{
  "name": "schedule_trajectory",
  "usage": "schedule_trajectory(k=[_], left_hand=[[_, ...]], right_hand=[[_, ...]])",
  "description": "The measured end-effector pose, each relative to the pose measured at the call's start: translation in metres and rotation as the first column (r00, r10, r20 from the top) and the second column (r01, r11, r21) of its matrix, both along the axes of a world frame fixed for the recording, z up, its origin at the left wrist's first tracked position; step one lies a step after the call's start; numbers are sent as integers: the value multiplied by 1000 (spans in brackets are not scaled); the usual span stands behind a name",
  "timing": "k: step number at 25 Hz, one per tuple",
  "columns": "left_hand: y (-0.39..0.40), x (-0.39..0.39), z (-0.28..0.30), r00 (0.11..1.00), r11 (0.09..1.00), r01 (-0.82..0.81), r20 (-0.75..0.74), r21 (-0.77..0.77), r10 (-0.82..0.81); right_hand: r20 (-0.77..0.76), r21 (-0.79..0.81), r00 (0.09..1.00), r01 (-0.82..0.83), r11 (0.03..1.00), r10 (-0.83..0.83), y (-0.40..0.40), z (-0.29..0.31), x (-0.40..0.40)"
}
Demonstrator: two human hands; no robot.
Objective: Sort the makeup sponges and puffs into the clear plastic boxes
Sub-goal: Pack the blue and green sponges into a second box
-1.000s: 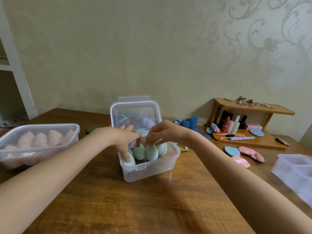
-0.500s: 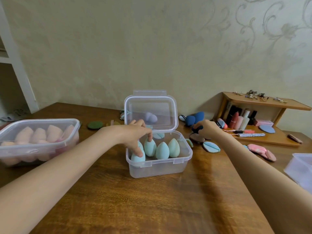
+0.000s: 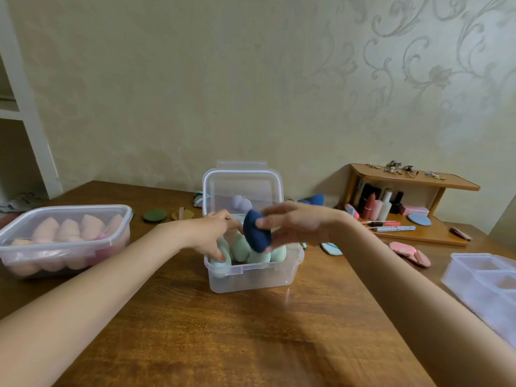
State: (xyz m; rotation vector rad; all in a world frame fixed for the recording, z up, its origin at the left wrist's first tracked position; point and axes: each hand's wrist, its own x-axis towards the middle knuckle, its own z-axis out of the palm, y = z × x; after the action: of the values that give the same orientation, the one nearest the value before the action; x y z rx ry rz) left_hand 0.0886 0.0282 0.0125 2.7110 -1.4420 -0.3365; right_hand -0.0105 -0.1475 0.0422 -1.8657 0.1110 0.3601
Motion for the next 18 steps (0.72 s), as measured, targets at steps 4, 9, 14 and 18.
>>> schedule_trajectory(k=[4, 9, 14, 18], left_hand=[[1, -3, 0, 1000, 1000, 10, -7, -1, -10], [3, 3, 3, 999, 1000, 2, -41, -17, -3], [-2, 4, 4, 1000, 1000, 3, -11, -27, -3], [-3, 5, 4, 999, 1000, -3, -39, -24, 2]], right_hand=[[-89, -247, 994, -77, 966, 57, 6, -21, 11], [126, -708, 989, 30, 706, 84, 29, -33, 25], [156, -807, 965, 0, 590, 212, 44, -47, 31], [65, -802, 967, -96, 590, 246, 38, -42, 31]])
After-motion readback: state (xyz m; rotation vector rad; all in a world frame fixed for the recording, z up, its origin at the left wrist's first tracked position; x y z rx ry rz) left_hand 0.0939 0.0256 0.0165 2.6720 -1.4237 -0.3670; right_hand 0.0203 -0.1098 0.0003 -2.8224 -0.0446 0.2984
